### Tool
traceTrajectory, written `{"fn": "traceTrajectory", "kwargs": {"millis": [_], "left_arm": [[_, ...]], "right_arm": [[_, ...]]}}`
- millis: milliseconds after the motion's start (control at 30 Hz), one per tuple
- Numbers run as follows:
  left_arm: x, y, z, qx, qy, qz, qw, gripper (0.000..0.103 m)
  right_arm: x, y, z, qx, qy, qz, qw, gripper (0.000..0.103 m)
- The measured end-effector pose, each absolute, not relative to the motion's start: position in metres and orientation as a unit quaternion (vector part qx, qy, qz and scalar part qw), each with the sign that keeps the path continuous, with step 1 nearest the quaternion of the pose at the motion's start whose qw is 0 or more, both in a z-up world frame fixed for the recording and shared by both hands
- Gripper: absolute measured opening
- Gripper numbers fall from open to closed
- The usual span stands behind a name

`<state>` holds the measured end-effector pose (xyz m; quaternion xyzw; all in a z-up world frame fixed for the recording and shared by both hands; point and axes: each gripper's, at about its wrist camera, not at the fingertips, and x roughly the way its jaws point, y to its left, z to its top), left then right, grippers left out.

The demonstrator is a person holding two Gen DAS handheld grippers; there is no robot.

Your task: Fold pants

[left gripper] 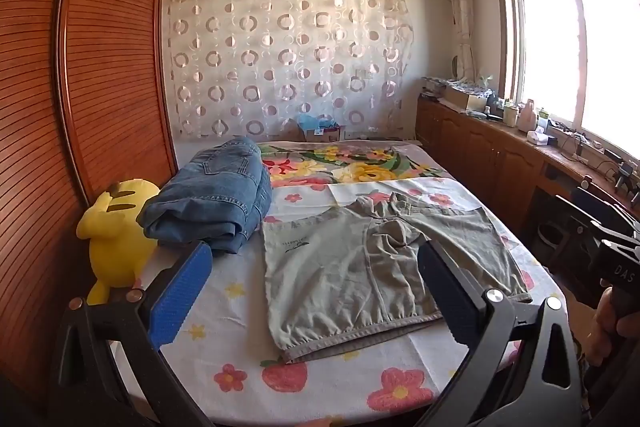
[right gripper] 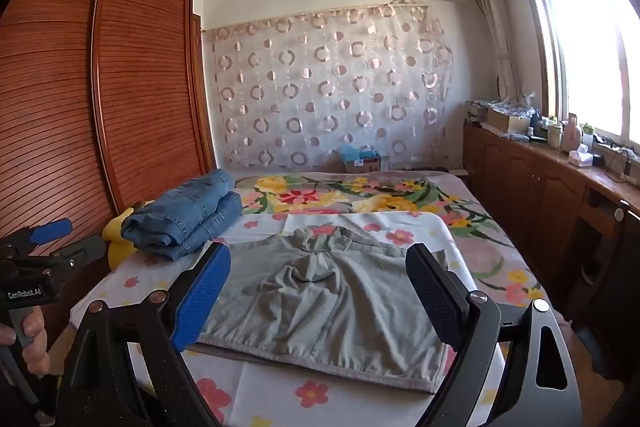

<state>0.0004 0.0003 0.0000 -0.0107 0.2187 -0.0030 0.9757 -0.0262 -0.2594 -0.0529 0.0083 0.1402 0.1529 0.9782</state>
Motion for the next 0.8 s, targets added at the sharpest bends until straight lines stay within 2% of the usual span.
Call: {"fn": "traceTrajectory", "kwargs": {"millis": [800], "left_arm": [[-0.0004, -0.0012, 0.0002, -0.005, 0.218, -0.001, 0.976, 0.103]], "right_arm": [[-0.028, -0.2599, -0.0517, 0.009, 0.143, 0.156, 0.977, 0.09]]}}
